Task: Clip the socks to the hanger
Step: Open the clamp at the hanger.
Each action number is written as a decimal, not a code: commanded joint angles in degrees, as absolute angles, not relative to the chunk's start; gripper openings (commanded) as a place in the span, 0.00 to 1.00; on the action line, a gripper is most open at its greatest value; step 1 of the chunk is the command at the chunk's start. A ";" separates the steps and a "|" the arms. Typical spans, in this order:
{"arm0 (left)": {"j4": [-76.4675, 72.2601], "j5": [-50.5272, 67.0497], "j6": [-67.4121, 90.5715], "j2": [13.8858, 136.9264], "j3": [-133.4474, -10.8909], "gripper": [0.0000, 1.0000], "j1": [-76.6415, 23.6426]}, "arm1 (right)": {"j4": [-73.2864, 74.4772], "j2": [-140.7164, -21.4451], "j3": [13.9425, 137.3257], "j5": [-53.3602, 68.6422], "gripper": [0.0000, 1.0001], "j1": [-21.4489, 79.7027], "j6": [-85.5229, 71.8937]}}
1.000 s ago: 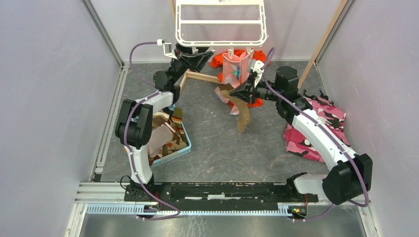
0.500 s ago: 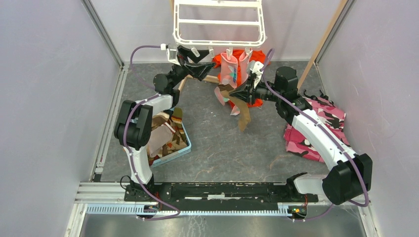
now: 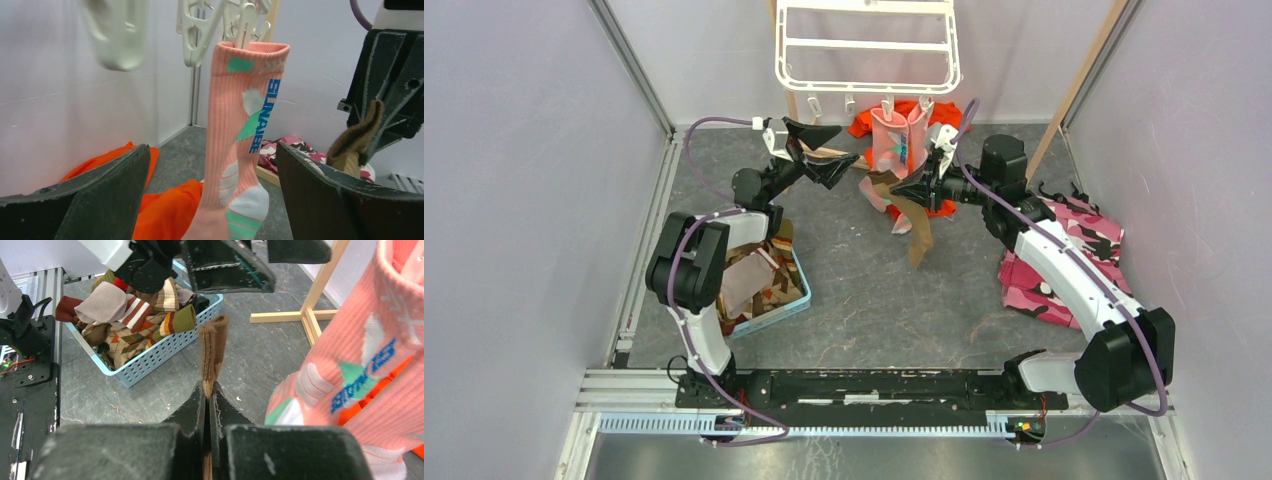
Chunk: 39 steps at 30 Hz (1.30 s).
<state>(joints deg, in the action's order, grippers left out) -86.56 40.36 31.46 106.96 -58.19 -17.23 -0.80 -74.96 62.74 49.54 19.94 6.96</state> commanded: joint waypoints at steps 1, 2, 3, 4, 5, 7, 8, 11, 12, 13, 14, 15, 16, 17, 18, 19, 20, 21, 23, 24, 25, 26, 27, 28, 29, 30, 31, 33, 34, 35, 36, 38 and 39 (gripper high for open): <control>-99.58 36.98 21.81 99.68 -53.12 1.00 -17.79 | -2.63 -74.55 62.39 50.93 0.02 19.55 7.47; -99.52 36.45 20.80 98.92 -52.39 1.00 -17.89 | -2.64 -74.62 62.47 51.04 0.02 19.45 7.47; -99.55 36.09 20.27 98.48 -52.13 1.00 -17.92 | -2.63 -74.67 62.49 51.15 0.02 19.47 7.47; -99.53 36.00 20.14 98.29 -52.27 1.00 -17.91 | -2.64 -74.67 62.47 51.24 0.02 19.47 7.47; -99.56 35.99 20.18 98.31 -52.79 1.00 -17.90 | -2.59 -74.62 62.49 51.33 0.02 19.43 7.47; -99.55 35.76 20.84 98.73 -54.34 0.99 -17.96 | -2.55 -74.47 62.38 51.33 0.02 19.36 7.47; -99.51 35.69 21.17 99.09 -55.19 0.99 -18.01 | -2.55 -74.44 62.36 51.41 0.02 19.27 7.47; -99.55 35.54 22.57 100.65 -58.69 0.99 -18.06 | -2.55 -74.18 62.38 51.48 0.01 19.20 7.49; -99.56 35.47 23.06 101.32 -59.65 0.98 -18.09 | -2.55 -74.16 62.40 51.58 0.02 19.06 7.47; -99.53 35.44 23.11 101.64 -60.44 0.98 -18.17 | -2.55 -74.06 62.34 51.59 0.01 19.07 7.47; -99.52 35.30 23.14 102.12 -61.14 0.98 -18.29 | -2.57 -73.93 62.37 51.68 0.02 19.04 7.47; -99.54 35.25 23.11 102.49 -61.76 0.98 -18.43 | -2.63 -73.89 62.40 51.76 0.02 19.07 7.47; -99.50 35.20 22.99 102.68 -62.38 0.98 -18.57 | -2.64 -73.89 62.39 51.77 0.02 18.95 7.39; -99.57 34.98 22.80 103.05 -62.93 0.98 -18.75 | -2.64 -73.84 62.41 51.77 0.01 18.97 7.38; -99.58 34.80 22.66 103.30 -63.50 0.98 -18.92 | -2.64 -73.84 62.39 51.84 0.01 18.95 7.38; -99.52 34.63 22.48 103.64 -64.02 0.98 -19.02 | -2.64 -73.83 62.48 51.94 0.02 18.87 7.30; -99.54 34.49 22.49 104.02 -64.59 0.98 -19.09 | -2.64 -73.75 62.44 51.97 0.01 18.88 7.29; -99.58 34.31 22.56 104.46 -65.13 0.98 -19.17 | -2.64 -73.76 62.45 52.03 0.01 18.89 7.29; -99.54 33.43 22.82 105.38 -66.04 0.97 -19.20 | -2.64 -73.58 62.42 52.12 0.02 18.74 7.27; -99.52 33.14 23.10 105.77 -66.35 0.97 -19.23 | -2.64 -73.49 62.37 52.12 0.02 18.71 7.24; -99.57 32.85 23.33 106.07 -66.62 0.97 -19.25 | -2.64 -73.39 62.36 52.12 0.02 18.72 7.21; -99.51 32.60 23.49 106.22 -66.82 0.97 -19.25 | -2.64 -73.32 62.38 52.19 0.02 18.63 7.21; -99.55 32.39 23.67 106.37 -67.02 0.96 -19.20 | -2.68 -73.26 62.39 52.21 0.01 18.53 7.21; -99.55 32.21 23.92 106.54 -67.32 0.96 -19.30 | -2.72 -73.22 62.35 52.25 0.01 18.54 7.21; -99.58 32.17 24.38 106.59 -67.76 0.95 -19.29 | -2.72 -73.24 62.31 52.29 0.01 18.50 7.20; -99.56 32.17 24.73 106.64 -68.15 0.94 -19.35 | -2.72 -73.22 62.31 52.29 0.01 18.41 7.21; -99.57 32.12 25.04 106.68 -68.43 0.93 -19.37 | -2.72 -73.21 62.31 52.29 0.01 18.41 7.16; -99.52 32.10 25.49 106.69 -68.84 0.92 -19.47 | -2.72 -73.24 62.24 52.45 0.01 18.26 7.12; -99.54 32.02 25.75 106.62 -69.02 0.91 -19.51 | -2.72 -73.15 62.18 52.47 0.01 18.28 7.12; -99.50 31.98 25.97 106.55 -69.17 0.91 -19.51 | -2.72 -73.13 62.23 52.47 0.01 18.19 7.12; -99.57 32.02 26.09 106.43 -69.29 0.90 -19.48 | -2.72 -73.16 62.23 52.47 0.01 18.16 7.12; -99.57 31.99 26.48 106.36 -69.62 0.88 -19.47 | -2.77 -73.04 62.17 52.56 0.01 18.10 7.12; -99.51 31.99 26.60 106.41 -69.82 0.87 -19.45 | -2.81 -73.10 62.18 52.60 0.01 18.10 7.03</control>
